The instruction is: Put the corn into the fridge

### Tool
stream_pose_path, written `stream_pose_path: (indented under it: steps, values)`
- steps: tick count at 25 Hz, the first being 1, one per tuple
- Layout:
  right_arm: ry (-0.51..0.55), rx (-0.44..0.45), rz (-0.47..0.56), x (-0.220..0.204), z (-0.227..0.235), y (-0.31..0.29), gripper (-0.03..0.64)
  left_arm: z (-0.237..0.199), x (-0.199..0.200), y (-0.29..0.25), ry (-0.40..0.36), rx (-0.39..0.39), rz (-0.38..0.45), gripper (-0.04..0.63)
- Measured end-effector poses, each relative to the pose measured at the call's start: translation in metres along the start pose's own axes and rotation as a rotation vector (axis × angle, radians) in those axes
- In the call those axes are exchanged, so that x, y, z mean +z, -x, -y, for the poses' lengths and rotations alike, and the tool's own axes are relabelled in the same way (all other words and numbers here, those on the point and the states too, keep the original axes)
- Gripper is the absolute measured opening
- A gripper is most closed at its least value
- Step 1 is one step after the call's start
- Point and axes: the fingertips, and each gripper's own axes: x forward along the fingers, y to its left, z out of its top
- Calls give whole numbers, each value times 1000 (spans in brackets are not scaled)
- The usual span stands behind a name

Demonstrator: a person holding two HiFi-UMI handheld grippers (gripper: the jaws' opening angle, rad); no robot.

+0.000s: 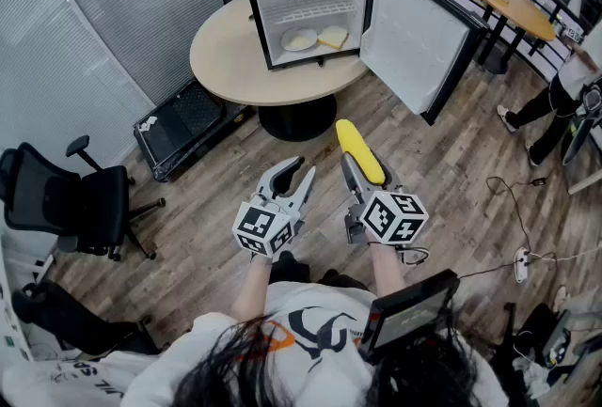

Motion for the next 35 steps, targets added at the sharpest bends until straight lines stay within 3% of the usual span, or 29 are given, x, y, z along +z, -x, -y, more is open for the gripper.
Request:
stream_pose_path:
  steps: [23, 35]
  values:
    - [38, -16, 0, 10, 21, -15, 252, -6, 1, -21, 26, 1, 10, 110]
    - [21, -9, -33, 9, 31, -62, 252, -44, -13, -48, 57, 1, -26, 110]
